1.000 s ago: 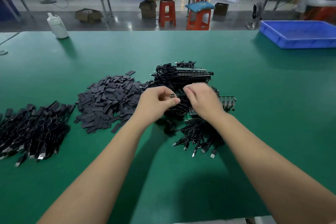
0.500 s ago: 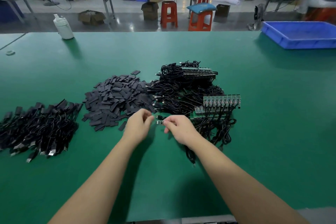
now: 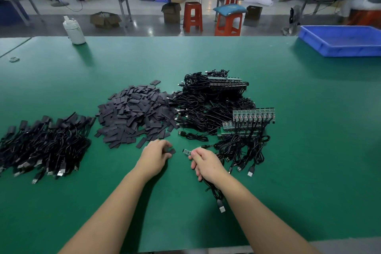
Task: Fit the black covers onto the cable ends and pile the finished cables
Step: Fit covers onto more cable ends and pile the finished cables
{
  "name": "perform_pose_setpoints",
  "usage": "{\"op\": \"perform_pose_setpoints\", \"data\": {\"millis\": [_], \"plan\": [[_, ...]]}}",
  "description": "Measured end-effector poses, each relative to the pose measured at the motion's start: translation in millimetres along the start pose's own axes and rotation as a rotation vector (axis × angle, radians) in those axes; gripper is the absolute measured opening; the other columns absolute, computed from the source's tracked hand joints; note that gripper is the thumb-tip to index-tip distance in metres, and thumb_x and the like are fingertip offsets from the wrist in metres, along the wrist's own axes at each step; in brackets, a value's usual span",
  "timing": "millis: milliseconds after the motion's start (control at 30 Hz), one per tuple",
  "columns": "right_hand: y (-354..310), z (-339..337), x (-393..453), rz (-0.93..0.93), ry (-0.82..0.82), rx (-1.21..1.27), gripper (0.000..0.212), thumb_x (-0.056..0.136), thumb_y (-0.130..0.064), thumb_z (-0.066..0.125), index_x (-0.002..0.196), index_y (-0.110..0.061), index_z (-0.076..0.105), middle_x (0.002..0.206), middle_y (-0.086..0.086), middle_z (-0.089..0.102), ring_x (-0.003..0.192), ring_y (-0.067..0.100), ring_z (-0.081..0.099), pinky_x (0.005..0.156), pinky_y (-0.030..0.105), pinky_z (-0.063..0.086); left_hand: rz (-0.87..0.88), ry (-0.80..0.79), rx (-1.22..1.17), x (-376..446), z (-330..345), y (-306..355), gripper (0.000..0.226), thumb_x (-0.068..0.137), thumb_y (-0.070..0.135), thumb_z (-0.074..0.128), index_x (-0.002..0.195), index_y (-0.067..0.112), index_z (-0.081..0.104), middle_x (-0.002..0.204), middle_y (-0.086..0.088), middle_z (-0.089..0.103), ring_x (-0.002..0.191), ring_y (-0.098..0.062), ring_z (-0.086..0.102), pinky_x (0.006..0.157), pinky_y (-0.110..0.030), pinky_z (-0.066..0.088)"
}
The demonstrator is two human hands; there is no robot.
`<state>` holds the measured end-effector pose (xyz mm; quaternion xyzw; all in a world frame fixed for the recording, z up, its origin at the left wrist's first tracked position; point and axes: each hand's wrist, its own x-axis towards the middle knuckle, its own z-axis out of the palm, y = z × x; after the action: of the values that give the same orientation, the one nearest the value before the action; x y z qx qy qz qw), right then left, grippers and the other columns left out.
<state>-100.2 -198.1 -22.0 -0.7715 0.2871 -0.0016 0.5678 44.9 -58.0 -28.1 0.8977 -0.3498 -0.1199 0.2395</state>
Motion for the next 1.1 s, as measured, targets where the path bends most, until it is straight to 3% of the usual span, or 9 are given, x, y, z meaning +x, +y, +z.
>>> {"op": "perform_pose_setpoints", "data": {"millis": [133,233,300,433,533,700,833,933,1100], "plan": [[5,0,-2,-0.025,0.005,-0.013,0.028,0.107,-0.027,0.041,0.093,-0.015,0.062,0.062,-0.004,0.061,0.045,0.011,0.055,0.050,0.023,0.049,-0.141,-0.058,0.003,5,-5,0,0.015,0.086,0.028,0.074,0.089,0.023,0.060,0.097,0.001,0.058,0.095,-0.021,0.056,0.086,-0.037,0.050],[6,-1,-2,-0.018,0.003,0.016,0.029,0.107,-0.025,0.042,0.094,-0.011,0.063,0.062,-0.003,0.062,0.045,0.013,0.055,0.049,0.023,0.048,-0.123,-0.094,-0.006,2,-7,6,0.020,0.085,0.025,0.075,0.076,0.026,0.057,0.089,0.005,0.059,0.086,-0.018,0.056,0.077,-0.033,0.049],[6,-2,-1,-0.011,-0.001,0.042,0.029,0.107,-0.024,0.042,0.096,-0.007,0.063,0.063,0.000,0.062,0.044,0.014,0.055,0.049,0.025,0.049,-0.080,-0.049,-0.108,-5,-7,12,0.021,0.086,0.021,0.073,0.076,0.026,0.055,0.081,0.009,0.060,0.078,-0.014,0.056,0.068,-0.030,0.044],[6,-2,-1,-0.004,-0.019,0.045,0.028,0.107,-0.023,0.042,0.095,-0.007,0.062,0.069,0.002,0.063,0.042,0.011,0.052,0.046,0.025,0.047,-0.058,-0.085,-0.579,-19,-10,21,0.007,0.091,0.012,0.068,0.091,0.018,0.064,0.067,0.000,0.060,0.058,-0.012,0.058,0.058,-0.026,0.043],[6,-3,0,-0.013,-0.032,0.024,0.026,0.107,-0.021,0.043,0.094,-0.012,0.062,0.076,0.001,0.065,0.040,0.006,0.046,0.042,0.022,0.042,-0.094,-0.084,-0.595,-26,-4,23,0.012,0.094,0.017,0.066,0.099,0.025,0.072,0.060,0.001,0.065,0.048,-0.003,0.050,0.049,-0.017,0.038],[5,-7,0,0.001,-0.086,0.048,0.027,0.107,-0.020,0.042,0.091,-0.013,0.062,0.075,0.001,0.065,0.039,0.004,0.044,0.040,0.020,0.040,-0.064,-0.058,-0.504,-37,11,21,0.026,0.089,0.015,0.072,0.114,0.024,0.071,0.077,0.004,0.070,0.054,-0.001,0.057,0.060,-0.011,0.044],[7,-9,2,0.022,-0.121,0.083,0.028,0.107,-0.020,0.041,0.092,-0.009,0.062,0.072,0.002,0.064,0.041,0.006,0.047,0.040,0.021,0.042,-0.017,-0.014,-0.476,-41,14,17,0.024,0.087,0.014,0.074,0.109,0.024,0.072,0.086,0.005,0.067,0.057,-0.001,0.061,0.065,-0.009,0.045],[9,-10,3,0.047,-0.137,0.134,0.029,0.108,-0.020,0.041,0.094,-0.005,0.062,0.069,0.004,0.062,0.043,0.011,0.049,0.043,0.024,0.046,-0.103,0.044,-0.640,-43,17,14,0.018,0.088,0.008,0.072,0.099,0.022,0.074,0.071,0.000,0.071,0.055,-0.006,0.060,0.060,-0.013,0.048],[8,-12,3,0.052,-0.185,0.135,0.029,0.108,-0.019,0.042,0.093,-0.004,0.062,0.068,0.004,0.061,0.042,0.010,0.051,0.044,0.023,0.047,-0.132,0.033,-0.868,-44,19,11,0.018,0.089,0.000,0.067,0.101,0.013,0.072,0.078,-0.009,0.076,0.062,-0.012,0.067,0.065,-0.019,0.054]]}}
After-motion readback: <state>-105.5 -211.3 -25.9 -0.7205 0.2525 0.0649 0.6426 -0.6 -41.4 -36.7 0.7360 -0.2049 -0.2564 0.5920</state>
